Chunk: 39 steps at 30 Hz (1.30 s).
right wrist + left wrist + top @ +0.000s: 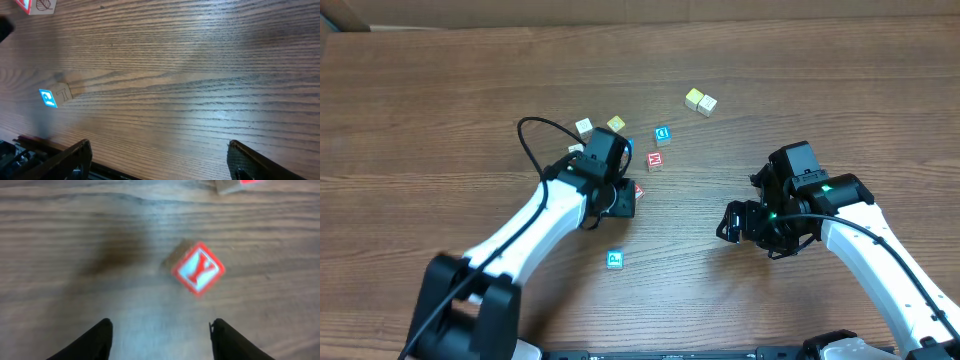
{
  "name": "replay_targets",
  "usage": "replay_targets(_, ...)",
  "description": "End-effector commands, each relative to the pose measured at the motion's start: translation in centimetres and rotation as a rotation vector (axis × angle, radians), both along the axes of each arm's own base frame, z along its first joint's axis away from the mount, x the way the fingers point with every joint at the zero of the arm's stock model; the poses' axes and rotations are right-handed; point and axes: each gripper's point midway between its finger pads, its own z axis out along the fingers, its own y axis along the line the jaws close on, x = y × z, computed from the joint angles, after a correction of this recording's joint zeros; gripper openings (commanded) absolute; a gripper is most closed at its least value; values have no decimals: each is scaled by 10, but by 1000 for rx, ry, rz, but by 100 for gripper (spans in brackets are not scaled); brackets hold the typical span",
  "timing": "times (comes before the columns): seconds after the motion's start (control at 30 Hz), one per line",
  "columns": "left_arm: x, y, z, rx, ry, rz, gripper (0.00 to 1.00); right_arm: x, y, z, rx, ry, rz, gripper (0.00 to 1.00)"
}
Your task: Flip 3 blocks
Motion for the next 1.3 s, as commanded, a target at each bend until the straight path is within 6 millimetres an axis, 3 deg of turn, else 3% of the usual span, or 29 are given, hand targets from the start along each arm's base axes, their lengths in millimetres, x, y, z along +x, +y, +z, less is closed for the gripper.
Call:
replay_targets(0.0,5,-17,-4,-88,14,-28,61,2,1,4,-1,-21,12,88)
replay_targets(0.3,18,-24,-5,-138,-5,61,63,5,2,4,3,-35,12,92)
replay_targets(0.63,13,-27,-41,-141,98,126,60,7,2,5,5,-42,12,95)
replay_targets(0.87,25,-32,-38,-178,64,170,60,7,2,5,4,-43,12,95)
replay_targets(0.93,29,-36,-36,-202,53,171,51,7,2,5,4,-43,12,95)
replay_targets(0.97,29,-37,-35,-209,53,177,36,7,2,5,4,-43,12,95)
replay_targets(1.03,29,-37,-35,-211,57,187,21,7,2,5,4,-43,12,95)
replay_targets(1.17,25,-37,-37,-210,76,186,21,7,2,5,4,-44,15,95)
replay_targets(1.23,22,-35,-38,-201,90,189,14,7,2,5,4,-45,19,95)
replay_targets(1.27,20,-34,-39,-196,98,190,4,7,2,4,4,-45,19,95)
